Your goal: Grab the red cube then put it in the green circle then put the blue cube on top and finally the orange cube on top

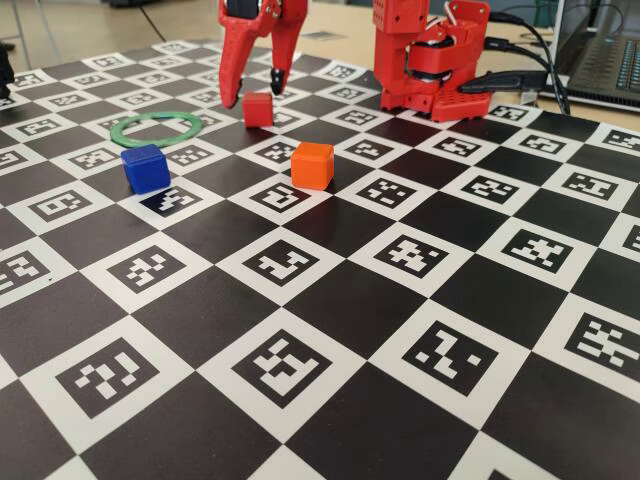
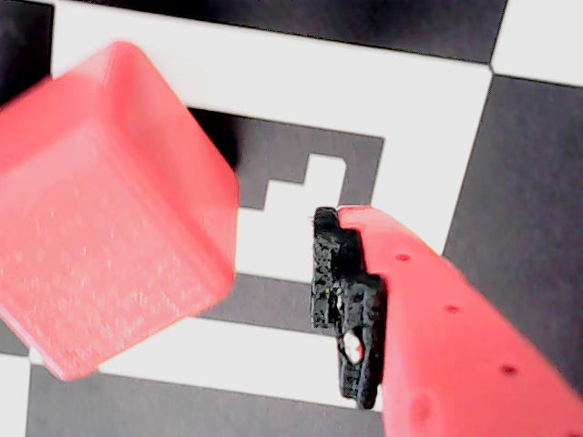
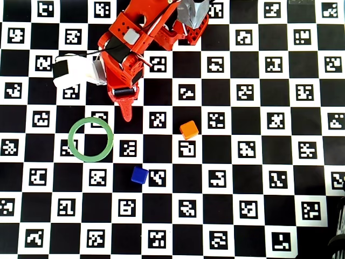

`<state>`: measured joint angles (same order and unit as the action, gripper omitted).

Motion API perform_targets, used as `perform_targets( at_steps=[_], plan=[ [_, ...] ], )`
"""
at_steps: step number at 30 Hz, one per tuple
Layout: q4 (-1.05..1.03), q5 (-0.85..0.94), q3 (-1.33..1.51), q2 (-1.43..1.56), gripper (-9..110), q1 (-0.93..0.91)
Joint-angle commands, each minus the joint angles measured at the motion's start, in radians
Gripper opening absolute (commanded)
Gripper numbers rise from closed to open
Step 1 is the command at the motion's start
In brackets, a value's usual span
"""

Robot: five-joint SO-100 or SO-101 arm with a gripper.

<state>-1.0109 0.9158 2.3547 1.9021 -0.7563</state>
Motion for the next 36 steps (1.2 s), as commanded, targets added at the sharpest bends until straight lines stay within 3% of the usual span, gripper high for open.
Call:
perform_targets(
  at_steps=[1,22,36],
  plan=[
    [0.026,0.005,-0.011,0.002,45,-0.009],
    [0.071,0.035,0.009,-0.034,45,-0.012],
    [0.118,0.147,0.035,-0.023,45,-0.026]
  ],
)
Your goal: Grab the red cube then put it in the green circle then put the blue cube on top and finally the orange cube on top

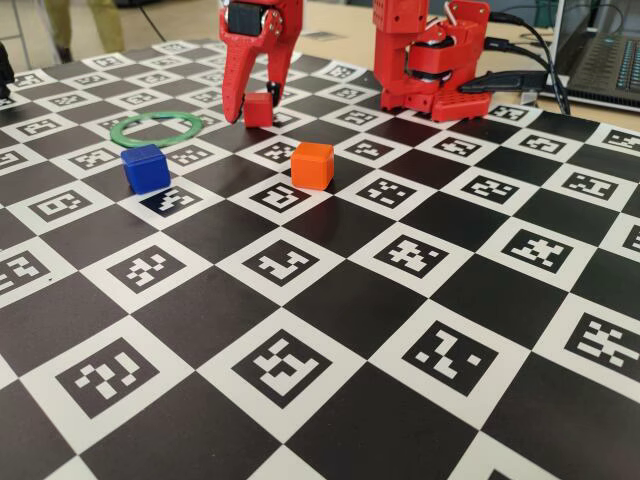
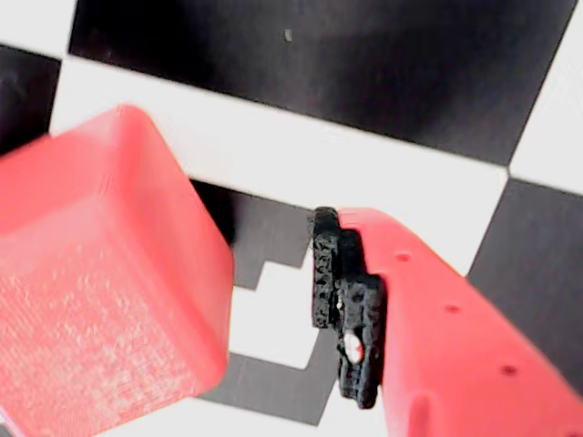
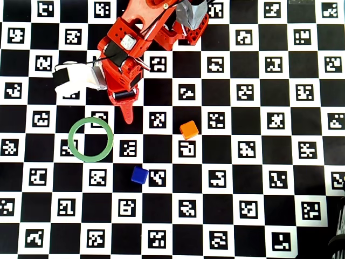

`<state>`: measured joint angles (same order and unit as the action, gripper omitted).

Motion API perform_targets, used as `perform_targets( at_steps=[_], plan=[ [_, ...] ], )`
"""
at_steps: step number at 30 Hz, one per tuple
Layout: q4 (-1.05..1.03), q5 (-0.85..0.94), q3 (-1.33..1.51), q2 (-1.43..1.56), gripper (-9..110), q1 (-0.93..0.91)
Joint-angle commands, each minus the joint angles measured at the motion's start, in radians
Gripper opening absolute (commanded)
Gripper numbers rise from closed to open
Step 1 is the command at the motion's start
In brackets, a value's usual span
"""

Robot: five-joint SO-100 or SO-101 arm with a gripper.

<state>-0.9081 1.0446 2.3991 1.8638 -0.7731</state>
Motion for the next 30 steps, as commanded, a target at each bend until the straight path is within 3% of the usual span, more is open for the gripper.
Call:
perform_targets(
  at_steps=[1,19,30],
  plan=[
    [0.02,0.028,-0.009,0.015,45,-0.009],
    [0.025,0.279,-0.015,0.005,46,-0.009],
    [-0.057,0.31,-0.107,-0.041,46,0.017]
  ],
)
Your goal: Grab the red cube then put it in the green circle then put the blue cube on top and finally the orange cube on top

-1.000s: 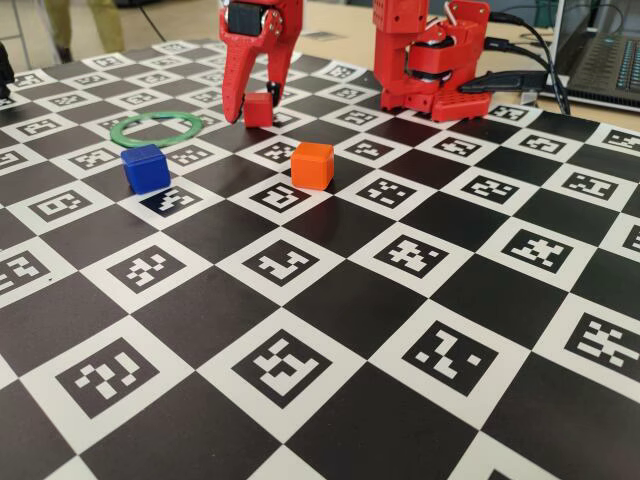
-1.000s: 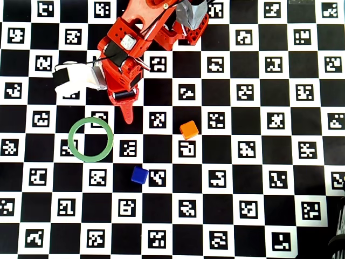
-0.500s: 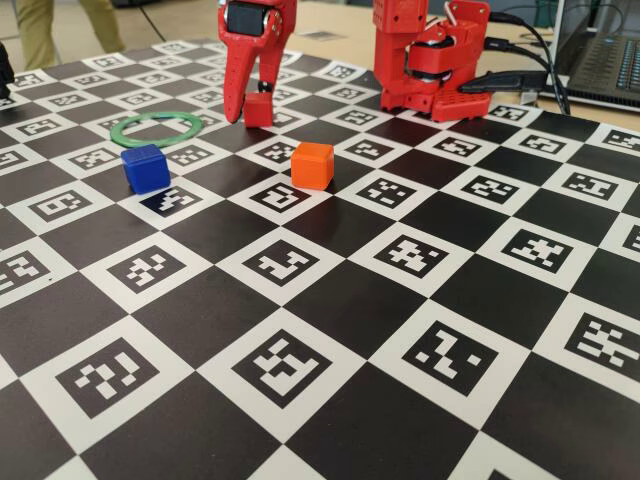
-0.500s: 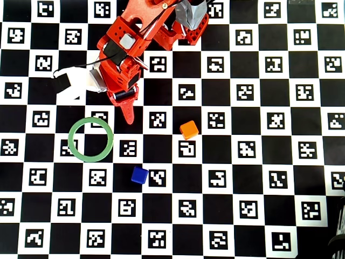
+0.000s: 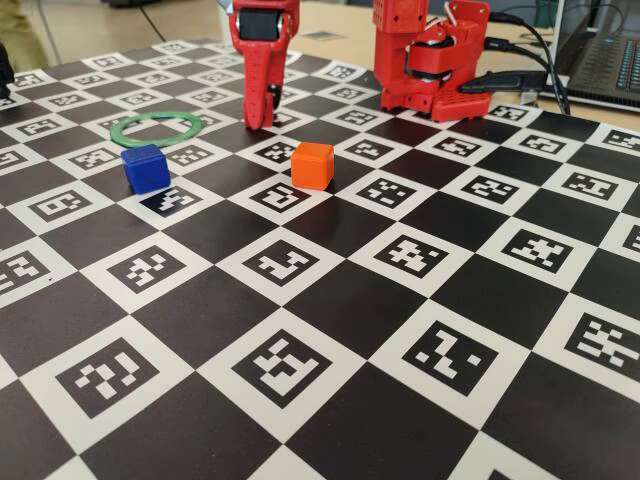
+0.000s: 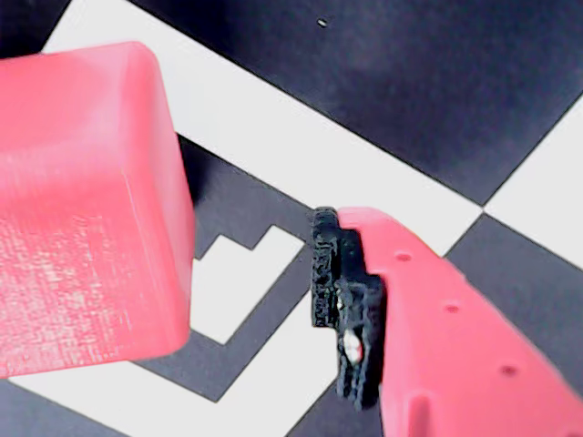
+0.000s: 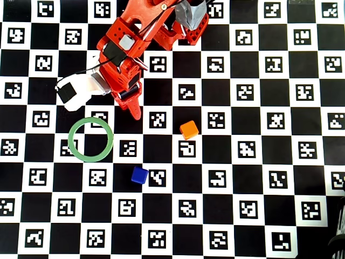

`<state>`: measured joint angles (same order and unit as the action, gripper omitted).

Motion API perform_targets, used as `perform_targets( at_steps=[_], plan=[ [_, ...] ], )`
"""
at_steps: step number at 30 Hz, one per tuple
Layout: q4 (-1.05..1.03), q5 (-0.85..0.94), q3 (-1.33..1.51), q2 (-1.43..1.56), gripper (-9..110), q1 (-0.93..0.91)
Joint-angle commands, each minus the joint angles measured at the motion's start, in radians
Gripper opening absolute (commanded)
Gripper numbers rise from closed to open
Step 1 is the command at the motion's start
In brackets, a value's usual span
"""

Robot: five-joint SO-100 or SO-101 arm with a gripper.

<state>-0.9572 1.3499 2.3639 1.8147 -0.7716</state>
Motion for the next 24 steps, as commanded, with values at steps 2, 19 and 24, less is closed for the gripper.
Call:
perform_targets(
  at_steps=[2,19,24],
  plan=[
    [-0.006,0.006,-0.077,0.005,46,0.02],
    [-0.005,0.041,-0.141,-0.043,45,0.043],
    [-0.002,0.046,-0.15,-0.058,45,0.049]
  ],
)
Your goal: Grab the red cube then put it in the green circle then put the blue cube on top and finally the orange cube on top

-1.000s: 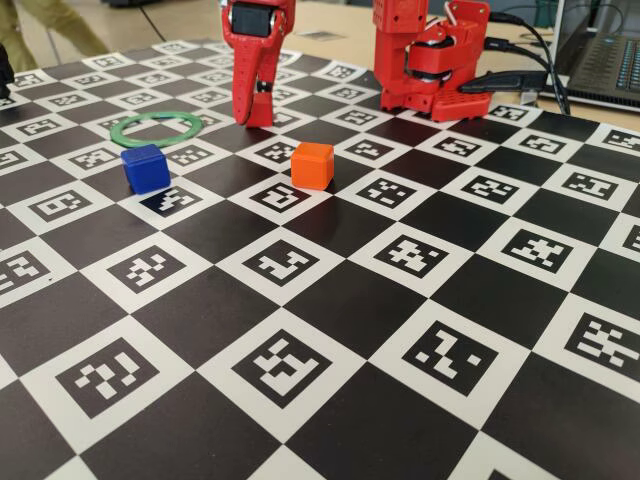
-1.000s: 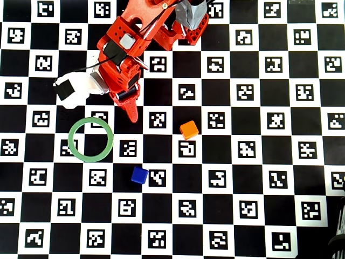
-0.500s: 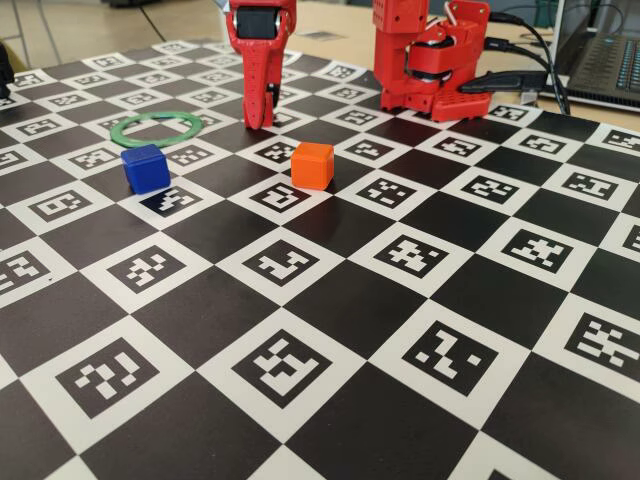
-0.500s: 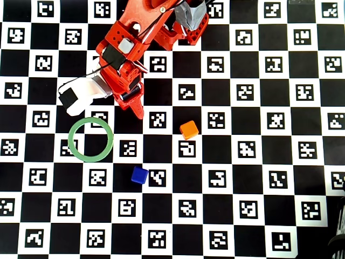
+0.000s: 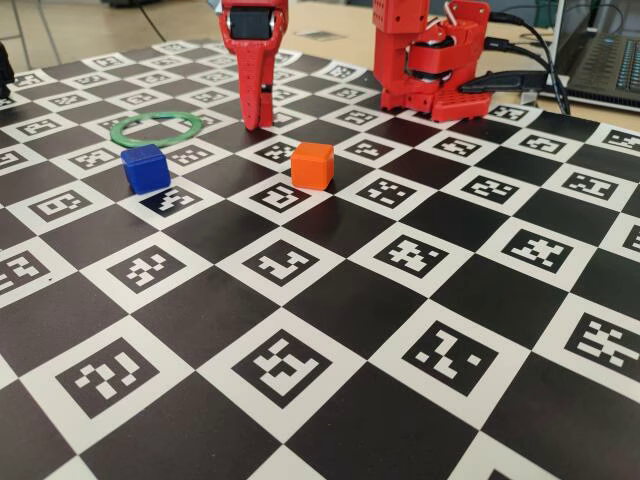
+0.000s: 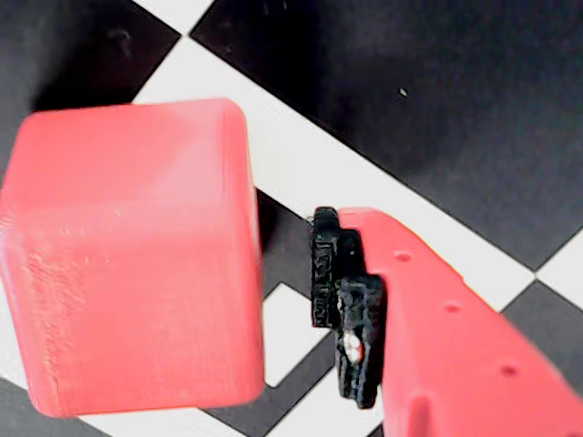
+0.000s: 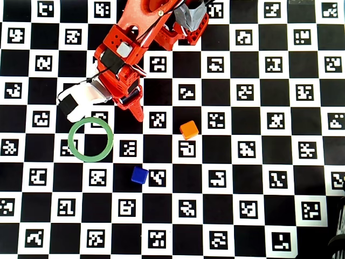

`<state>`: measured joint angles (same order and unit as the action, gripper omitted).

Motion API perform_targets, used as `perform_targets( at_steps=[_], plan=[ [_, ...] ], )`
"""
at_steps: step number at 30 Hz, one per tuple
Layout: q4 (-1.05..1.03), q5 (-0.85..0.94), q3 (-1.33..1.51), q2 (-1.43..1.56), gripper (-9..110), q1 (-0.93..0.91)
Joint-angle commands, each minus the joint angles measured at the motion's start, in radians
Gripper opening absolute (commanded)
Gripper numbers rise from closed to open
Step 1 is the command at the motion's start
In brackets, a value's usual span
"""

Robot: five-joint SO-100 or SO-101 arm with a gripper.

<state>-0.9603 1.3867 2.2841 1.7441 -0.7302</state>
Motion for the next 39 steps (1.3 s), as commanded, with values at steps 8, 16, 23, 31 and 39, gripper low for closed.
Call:
perform_targets(
  at_steps=[8,16,23,31,39],
  plan=[
    [0.009,0.011,-0.074,0.002,44,0.009],
    [0.043,0.011,-0.063,-0.002,39,0.008],
    [0.092,0.015,-0.035,0.008,8,0.003],
    [0.087,0.011,-0.031,0.011,5,0.002],
    [-0.037,-0.017,-0.104,0.015,4,0.006]
  ],
)
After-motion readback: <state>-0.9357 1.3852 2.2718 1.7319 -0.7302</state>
